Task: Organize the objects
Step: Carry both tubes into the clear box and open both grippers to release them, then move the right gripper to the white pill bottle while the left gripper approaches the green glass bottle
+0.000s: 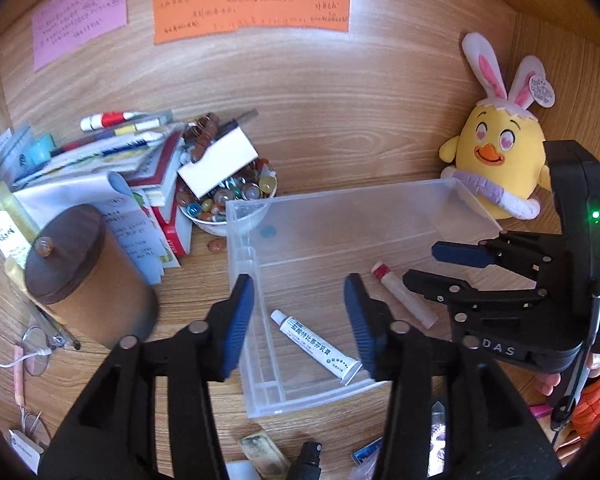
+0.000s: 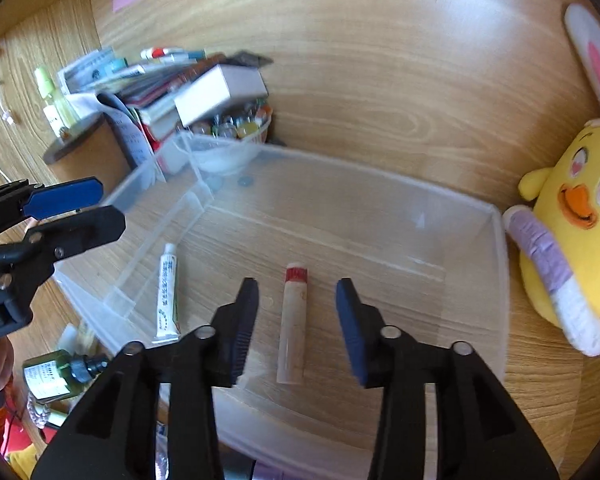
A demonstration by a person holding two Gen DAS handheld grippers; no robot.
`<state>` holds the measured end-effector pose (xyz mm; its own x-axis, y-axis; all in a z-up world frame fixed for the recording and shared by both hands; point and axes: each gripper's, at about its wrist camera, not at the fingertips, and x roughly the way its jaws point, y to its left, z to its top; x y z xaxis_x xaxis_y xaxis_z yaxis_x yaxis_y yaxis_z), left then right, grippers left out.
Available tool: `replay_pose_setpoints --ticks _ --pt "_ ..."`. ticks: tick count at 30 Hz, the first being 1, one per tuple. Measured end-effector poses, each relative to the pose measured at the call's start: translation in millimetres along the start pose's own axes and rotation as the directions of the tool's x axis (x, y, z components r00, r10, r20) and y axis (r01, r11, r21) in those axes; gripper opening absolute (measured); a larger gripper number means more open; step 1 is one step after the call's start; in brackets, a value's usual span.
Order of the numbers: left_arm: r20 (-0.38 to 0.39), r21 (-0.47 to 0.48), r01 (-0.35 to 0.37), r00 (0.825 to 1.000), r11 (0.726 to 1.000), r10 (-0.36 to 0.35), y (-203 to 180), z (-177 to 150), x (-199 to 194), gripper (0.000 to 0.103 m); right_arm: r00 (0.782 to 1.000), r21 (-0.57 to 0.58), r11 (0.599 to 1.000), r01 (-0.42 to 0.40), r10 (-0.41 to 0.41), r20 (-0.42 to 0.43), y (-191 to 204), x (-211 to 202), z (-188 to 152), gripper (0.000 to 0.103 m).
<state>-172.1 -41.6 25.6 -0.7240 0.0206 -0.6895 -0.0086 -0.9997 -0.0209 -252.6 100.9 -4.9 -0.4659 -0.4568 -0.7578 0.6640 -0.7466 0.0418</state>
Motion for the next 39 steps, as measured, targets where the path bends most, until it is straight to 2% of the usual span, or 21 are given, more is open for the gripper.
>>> replay_pose_setpoints --ticks 2,6,9,11,18,22,29,34,37,39 --pt "0.028 0.008 -0.009 1.0 1.0 0.009 -1 -2 -11 0.058 0.999 -0.011 1.0 0.013 -0.013 0.029 3 -12 1 0.048" --pt "0.067 0.019 -0.004 0.998 1.0 0.003 -3 -6 -35 0.079 0.995 -0.027 0.999 0.038 -0.035 0.095 9 -38 -1 0.058" --pt "0.11 0.018 -0.015 0.994 1.0 0.013 -3 -11 -52 0.091 0.988 -0.035 0.998 0.06 -0.055 0.143 14 -60 -7 0.07" --pt "0.131 0.015 -0.021 0.991 1.0 0.019 -4 -14 -62 0.097 0.983 -0.034 0.997 0.067 -0.06 0.176 19 -74 -12 0.075" --pt "0.152 0.01 -0.042 0.988 0.999 0.04 -1 -32 -90 0.101 0.97 -0.041 0.997 0.072 -0.061 0.235 33 -108 -36 0.083" --pt "0.129 -0.005 -0.045 0.991 0.999 0.045 5 -50 -97 0.101 0.966 -0.05 0.995 0.081 -0.066 0.251 38 -123 -57 0.084" --pt "0.054 -0.034 -0.032 0.998 0.999 0.034 15 -87 -96 0.101 0.973 -0.021 0.996 0.089 -0.082 0.218 38 -126 -88 0.085" --pt "0.002 -0.017 -0.041 0.999 0.999 0.041 14 -114 -82 0.101 0.978 -0.001 0.995 0.103 -0.102 0.183 36 -122 -114 0.085" --pt "-0.031 -0.026 -0.025 0.999 0.999 0.024 15 -128 -74 0.101 0.986 0.042 0.996 0.075 -0.081 0.149 33 -118 -131 0.085" --pt "-0.04 -0.038 -0.008 0.999 0.999 0.006 15 -134 -71 0.091 0.99 0.062 0.997 0.051 -0.059 0.129 33 -116 -143 0.085"
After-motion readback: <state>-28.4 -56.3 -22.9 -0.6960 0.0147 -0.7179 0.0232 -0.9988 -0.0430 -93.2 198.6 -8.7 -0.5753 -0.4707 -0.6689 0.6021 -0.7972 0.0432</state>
